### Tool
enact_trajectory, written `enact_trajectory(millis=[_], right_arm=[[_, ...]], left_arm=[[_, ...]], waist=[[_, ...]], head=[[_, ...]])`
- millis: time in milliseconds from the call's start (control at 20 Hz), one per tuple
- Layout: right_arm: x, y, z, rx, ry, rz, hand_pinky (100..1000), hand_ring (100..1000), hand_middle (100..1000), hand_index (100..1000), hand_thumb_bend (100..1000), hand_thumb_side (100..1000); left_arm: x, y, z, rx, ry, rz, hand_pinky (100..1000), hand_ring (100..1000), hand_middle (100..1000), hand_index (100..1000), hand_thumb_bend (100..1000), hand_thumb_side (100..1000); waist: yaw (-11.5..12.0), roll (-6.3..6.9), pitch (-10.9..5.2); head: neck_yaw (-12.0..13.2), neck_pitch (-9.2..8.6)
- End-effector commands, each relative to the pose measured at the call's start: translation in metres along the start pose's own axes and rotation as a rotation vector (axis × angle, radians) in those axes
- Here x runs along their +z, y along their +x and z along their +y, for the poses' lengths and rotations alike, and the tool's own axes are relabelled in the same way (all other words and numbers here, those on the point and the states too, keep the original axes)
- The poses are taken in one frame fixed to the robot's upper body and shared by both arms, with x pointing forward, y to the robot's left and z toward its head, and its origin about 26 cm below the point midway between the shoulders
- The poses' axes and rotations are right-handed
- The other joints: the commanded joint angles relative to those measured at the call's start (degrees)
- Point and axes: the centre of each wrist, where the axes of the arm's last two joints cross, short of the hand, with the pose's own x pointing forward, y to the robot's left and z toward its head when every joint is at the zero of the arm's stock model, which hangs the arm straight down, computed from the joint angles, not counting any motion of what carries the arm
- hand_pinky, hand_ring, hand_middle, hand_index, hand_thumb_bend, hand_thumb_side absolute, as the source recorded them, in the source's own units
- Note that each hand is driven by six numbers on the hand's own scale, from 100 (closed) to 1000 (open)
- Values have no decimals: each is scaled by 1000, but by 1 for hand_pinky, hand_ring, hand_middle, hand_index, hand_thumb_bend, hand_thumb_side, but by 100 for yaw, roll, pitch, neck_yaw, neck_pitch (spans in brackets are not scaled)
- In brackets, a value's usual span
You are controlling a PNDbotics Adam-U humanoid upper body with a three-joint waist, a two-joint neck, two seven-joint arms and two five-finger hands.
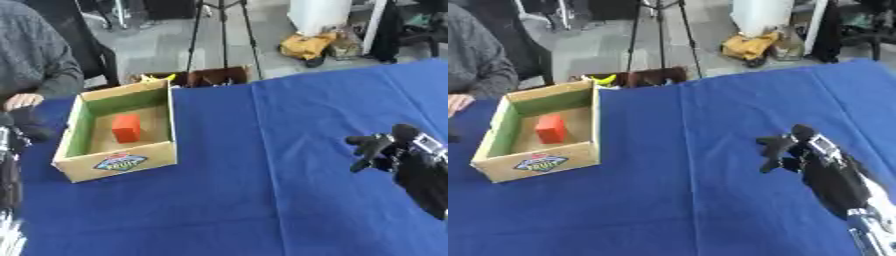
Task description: Pick up objects on the table and place them in the box.
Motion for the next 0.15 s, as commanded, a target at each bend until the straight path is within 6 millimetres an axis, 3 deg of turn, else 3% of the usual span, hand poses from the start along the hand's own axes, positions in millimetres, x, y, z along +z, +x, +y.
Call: enact_trajectory(millis=[50,150], right_arm=[[-2,10,-2,17,-1,-31,598,885,564,542,100,931],[-2,11,-1,17,1,-32,598,885,563,542,100,932]], left_arm=[[-1,4,5,6,18,-24,603,545,558,747,142,972],[3,1,5,13,19,-14,602,542,556,747,144,979]], waist=[[11,-13,-46],[13,-6,-33]], head=[[-7,14],[-8,14]])
